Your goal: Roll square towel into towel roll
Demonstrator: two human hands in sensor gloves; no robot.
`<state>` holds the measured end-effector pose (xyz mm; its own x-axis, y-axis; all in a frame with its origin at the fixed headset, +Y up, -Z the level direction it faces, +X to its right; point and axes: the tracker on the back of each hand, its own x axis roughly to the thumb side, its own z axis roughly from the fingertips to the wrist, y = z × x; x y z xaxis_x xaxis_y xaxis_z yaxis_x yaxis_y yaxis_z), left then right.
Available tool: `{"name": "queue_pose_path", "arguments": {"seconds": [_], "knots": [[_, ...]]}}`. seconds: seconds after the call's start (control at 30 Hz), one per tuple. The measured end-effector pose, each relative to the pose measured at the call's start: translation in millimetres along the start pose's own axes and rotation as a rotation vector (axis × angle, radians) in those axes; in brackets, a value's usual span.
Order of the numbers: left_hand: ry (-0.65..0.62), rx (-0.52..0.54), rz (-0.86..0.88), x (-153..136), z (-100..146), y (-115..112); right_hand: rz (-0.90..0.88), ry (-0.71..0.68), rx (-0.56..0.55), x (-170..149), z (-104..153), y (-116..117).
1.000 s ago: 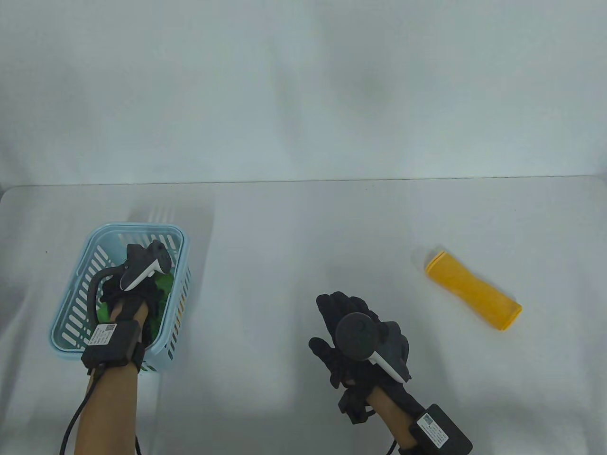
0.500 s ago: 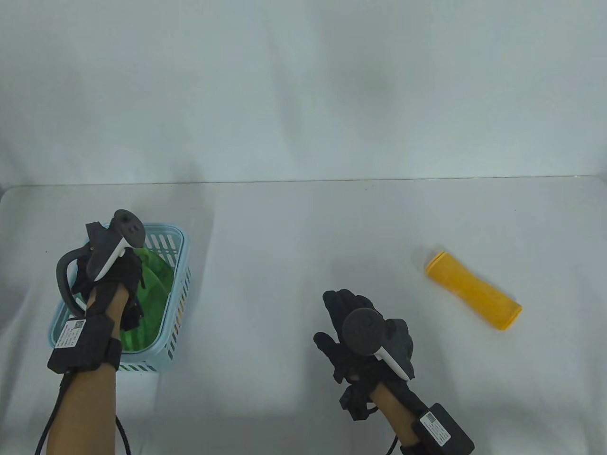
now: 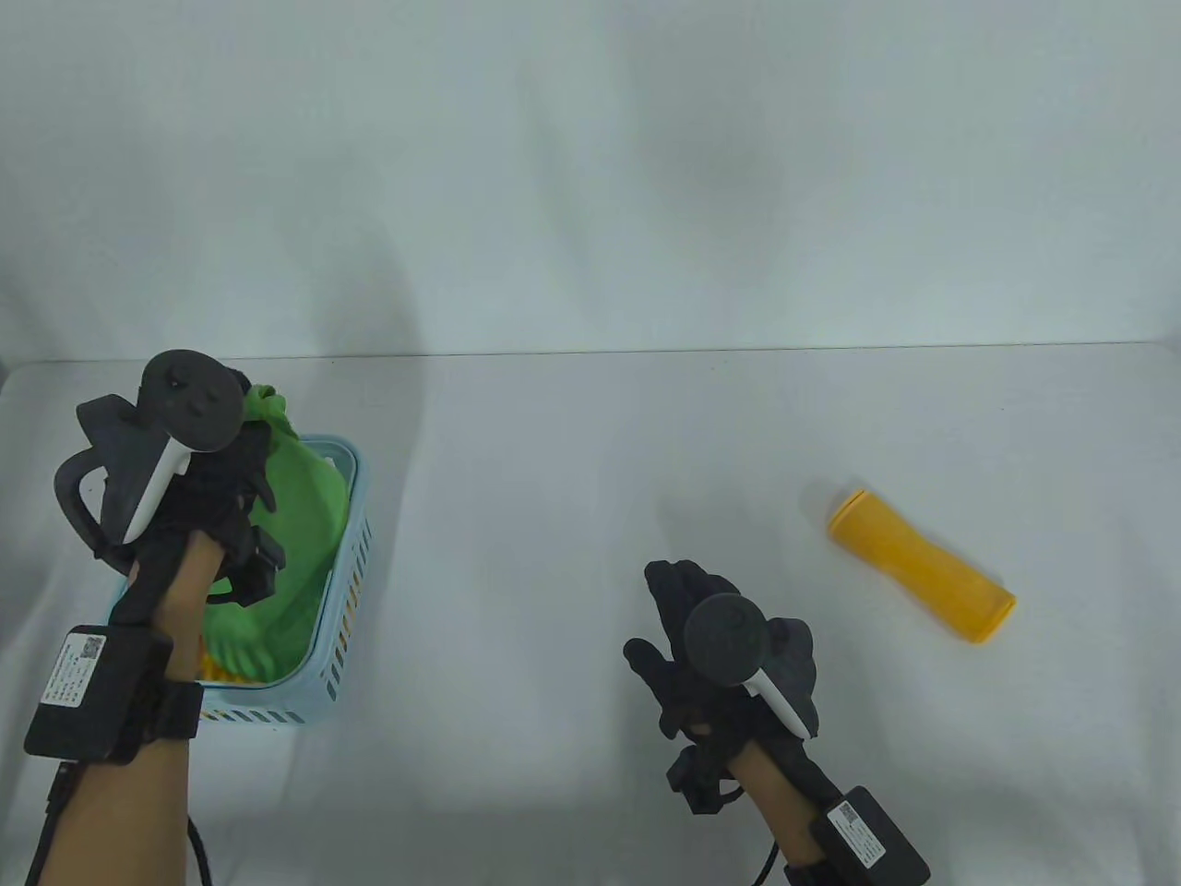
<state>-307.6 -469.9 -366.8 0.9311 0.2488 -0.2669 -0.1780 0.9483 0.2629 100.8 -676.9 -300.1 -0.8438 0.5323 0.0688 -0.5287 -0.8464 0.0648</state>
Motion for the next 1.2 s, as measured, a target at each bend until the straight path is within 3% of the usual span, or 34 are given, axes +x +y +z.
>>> {"name": "queue_pose_path", "arguments": {"seconds": [0.4, 0.7, 0.93, 1.2], "knots": [[-0.175, 0.166, 0.382, 47, 27, 60, -0.019, 0.014, -0.01, -3, -1, -2], [-0.339, 0.06, 0.708, 93, 45, 73, -0.054, 0.053, -0.037, -10, -3, -7], [-0.399, -0.068, 0.87, 112, 48, 56, -0.162, 0.133, -0.099, -25, -3, -25], [-0.399, -0.236, 0.949, 118, 55, -1, -0.248, 0.239, -0.144, -45, -5, -37]]}}
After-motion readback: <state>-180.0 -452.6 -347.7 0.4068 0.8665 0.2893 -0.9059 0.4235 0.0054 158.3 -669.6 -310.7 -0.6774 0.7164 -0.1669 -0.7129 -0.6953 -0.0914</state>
